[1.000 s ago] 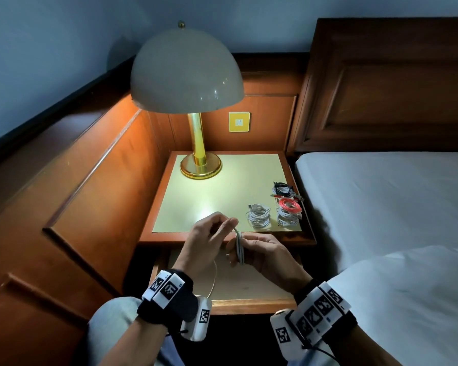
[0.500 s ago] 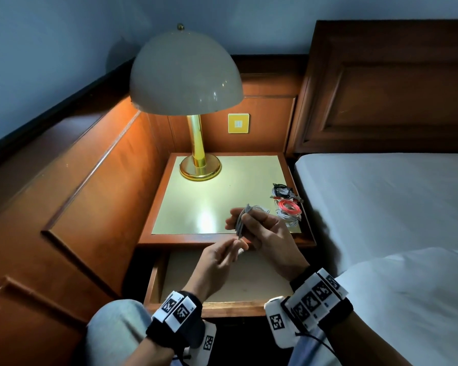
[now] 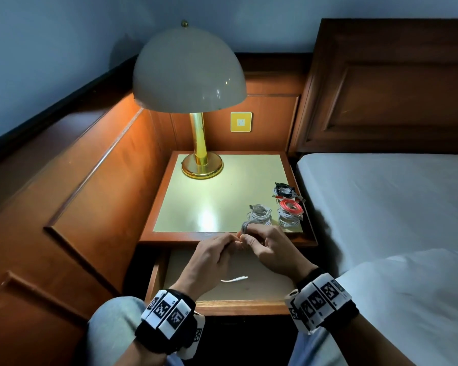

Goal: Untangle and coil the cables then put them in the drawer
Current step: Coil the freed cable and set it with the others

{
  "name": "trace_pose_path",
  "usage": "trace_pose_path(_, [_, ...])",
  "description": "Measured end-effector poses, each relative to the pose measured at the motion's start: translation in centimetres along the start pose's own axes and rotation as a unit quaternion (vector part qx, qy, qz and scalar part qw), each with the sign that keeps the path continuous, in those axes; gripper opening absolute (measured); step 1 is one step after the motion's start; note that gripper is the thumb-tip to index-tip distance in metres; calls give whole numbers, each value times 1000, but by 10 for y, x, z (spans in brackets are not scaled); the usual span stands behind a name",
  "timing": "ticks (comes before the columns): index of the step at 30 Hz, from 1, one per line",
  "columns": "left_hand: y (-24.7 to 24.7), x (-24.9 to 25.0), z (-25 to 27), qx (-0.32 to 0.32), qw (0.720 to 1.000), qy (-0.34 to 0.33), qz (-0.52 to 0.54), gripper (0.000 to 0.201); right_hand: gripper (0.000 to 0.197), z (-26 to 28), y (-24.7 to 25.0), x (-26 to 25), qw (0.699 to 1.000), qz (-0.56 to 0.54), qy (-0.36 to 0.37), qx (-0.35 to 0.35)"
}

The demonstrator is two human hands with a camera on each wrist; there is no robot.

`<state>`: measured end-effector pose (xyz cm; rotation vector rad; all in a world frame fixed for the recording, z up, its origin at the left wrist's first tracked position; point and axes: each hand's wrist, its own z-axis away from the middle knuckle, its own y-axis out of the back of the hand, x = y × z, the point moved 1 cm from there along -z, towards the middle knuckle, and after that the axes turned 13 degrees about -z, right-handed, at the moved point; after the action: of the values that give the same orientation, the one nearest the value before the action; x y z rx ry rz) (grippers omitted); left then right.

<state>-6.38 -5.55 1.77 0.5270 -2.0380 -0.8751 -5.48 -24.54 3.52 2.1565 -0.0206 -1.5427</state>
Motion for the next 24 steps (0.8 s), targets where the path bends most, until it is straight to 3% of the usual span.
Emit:
trace_pose_path(3, [7, -3, -1, -3, 1000, 3, -20, 21, 23, 0, 2, -1, 998, -27, -53, -24])
trace_pose_path(10, [7, -1, 1, 26, 999, 19, 1, 23, 24, 0, 2, -1, 989, -80, -94, -76])
trace_pose_path(14, [11, -3, -1, -34, 992, 78, 90, 35, 24, 6, -2, -1, 967, -190, -137, -100])
trace_pose_path(16, [13, -5, -2, -88, 985, 67, 132, 44, 19, 7, -4, -2, 940, -280, -159, -109])
trace_pose_path(19, [13, -7, -4, -130, 944, 114, 280, 36, 19, 5, -5, -1, 863, -443, -219, -108])
trace_pose_path(21, [13, -5, -6, -121, 913, 154, 359, 33, 24, 3, -7, -1, 818, -512, -236, -114])
trace_pose_path(24, [12, -3, -9, -66, 906, 176, 378, 29, 26, 2, -8, -1, 780, -565, -247, -107])
